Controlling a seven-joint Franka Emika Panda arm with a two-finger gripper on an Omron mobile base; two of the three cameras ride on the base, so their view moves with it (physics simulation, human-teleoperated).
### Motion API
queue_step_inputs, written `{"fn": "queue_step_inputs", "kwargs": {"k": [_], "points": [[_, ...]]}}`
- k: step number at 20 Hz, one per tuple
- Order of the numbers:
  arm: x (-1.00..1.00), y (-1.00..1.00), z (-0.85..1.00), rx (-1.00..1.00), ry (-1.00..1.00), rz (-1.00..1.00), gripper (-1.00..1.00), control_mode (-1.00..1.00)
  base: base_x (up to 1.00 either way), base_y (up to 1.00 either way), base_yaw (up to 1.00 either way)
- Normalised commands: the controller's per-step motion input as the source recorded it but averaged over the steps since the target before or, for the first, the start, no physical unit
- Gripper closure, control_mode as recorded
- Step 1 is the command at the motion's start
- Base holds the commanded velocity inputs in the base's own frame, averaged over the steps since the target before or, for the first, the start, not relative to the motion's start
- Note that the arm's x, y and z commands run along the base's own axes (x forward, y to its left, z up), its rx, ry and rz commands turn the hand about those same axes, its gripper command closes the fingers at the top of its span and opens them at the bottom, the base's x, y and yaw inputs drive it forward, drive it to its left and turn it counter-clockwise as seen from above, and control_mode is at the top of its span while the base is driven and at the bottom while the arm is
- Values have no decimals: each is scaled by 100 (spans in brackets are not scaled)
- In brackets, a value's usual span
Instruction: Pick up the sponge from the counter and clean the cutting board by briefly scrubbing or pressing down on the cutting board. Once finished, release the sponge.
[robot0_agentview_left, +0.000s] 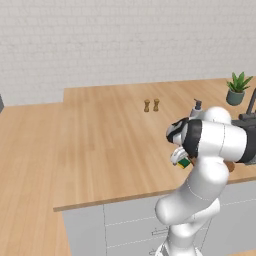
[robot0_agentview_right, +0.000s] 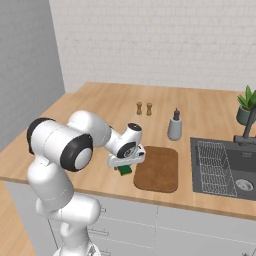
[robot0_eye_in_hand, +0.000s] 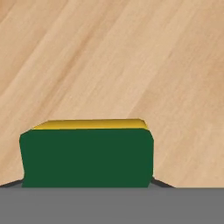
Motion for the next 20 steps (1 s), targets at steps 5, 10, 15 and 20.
{"fn": "queue_step_inputs", "kwargs": {"k": [5,10,15,20], "points": [[16,0,-15,0,0,0,100,-100,0,0,0],[1,18,-1,0,0,0,-100,-100,0,0,0],[0,7,6,0,0,0,-100,-100,0,0,0],[1,0,0,0,0,0,-100,-100,0,0,0]]}}
